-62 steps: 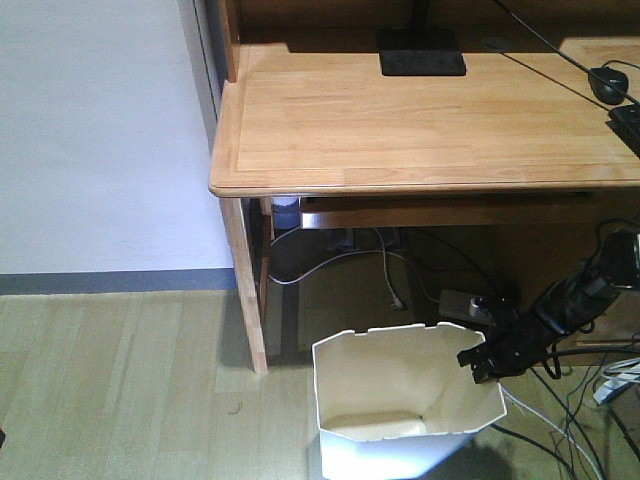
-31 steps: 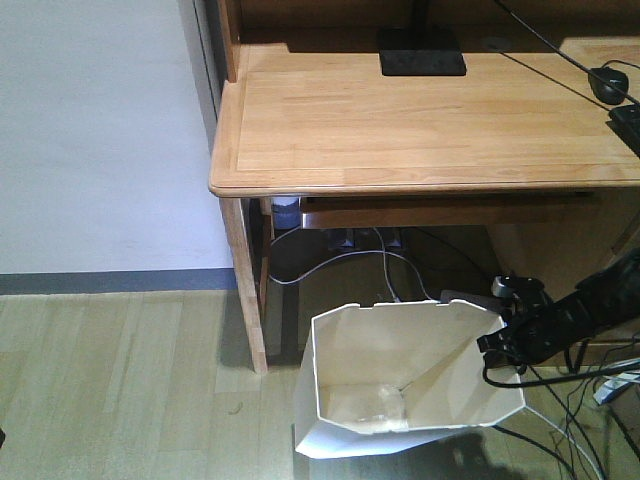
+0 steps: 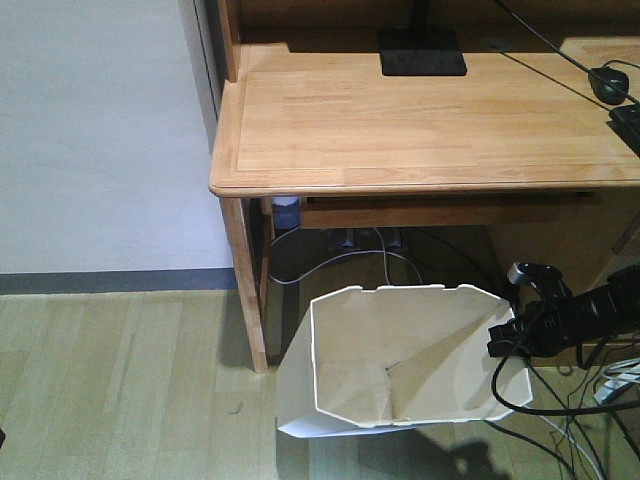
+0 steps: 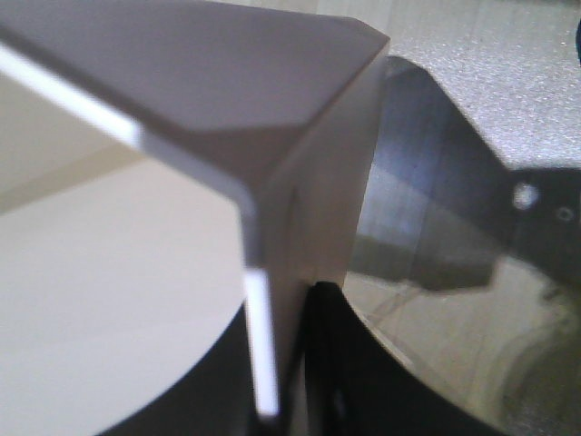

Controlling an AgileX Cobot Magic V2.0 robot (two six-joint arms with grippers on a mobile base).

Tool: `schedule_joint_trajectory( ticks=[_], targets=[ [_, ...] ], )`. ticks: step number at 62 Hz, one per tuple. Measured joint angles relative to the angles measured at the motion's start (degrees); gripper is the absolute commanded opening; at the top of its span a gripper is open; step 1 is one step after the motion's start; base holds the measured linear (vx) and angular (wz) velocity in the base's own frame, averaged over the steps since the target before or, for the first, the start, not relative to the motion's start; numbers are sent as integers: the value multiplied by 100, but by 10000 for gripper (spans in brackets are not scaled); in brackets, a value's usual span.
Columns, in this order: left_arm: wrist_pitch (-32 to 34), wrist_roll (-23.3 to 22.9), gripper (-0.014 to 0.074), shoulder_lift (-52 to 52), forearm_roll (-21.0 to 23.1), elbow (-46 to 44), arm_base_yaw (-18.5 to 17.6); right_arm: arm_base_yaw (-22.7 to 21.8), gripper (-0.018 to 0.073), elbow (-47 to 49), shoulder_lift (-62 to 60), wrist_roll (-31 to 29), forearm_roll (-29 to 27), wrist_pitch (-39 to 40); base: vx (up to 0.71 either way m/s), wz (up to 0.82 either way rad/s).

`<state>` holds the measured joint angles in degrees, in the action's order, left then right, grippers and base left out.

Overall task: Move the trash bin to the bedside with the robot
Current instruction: 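Lift and pull the gripped bin back from under the desk, then turn the base away from the desk holding the bin in the right gripper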

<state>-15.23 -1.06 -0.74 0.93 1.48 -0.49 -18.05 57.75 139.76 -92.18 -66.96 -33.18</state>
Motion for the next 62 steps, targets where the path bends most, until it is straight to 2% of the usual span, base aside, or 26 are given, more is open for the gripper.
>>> schedule_joint_trajectory(
  ticks=[62],
  targets=[
    [0, 0, -6, 0, 0, 0, 0, -21, -6, -7, 0, -16, 2, -187, -1, 4]
  ],
)
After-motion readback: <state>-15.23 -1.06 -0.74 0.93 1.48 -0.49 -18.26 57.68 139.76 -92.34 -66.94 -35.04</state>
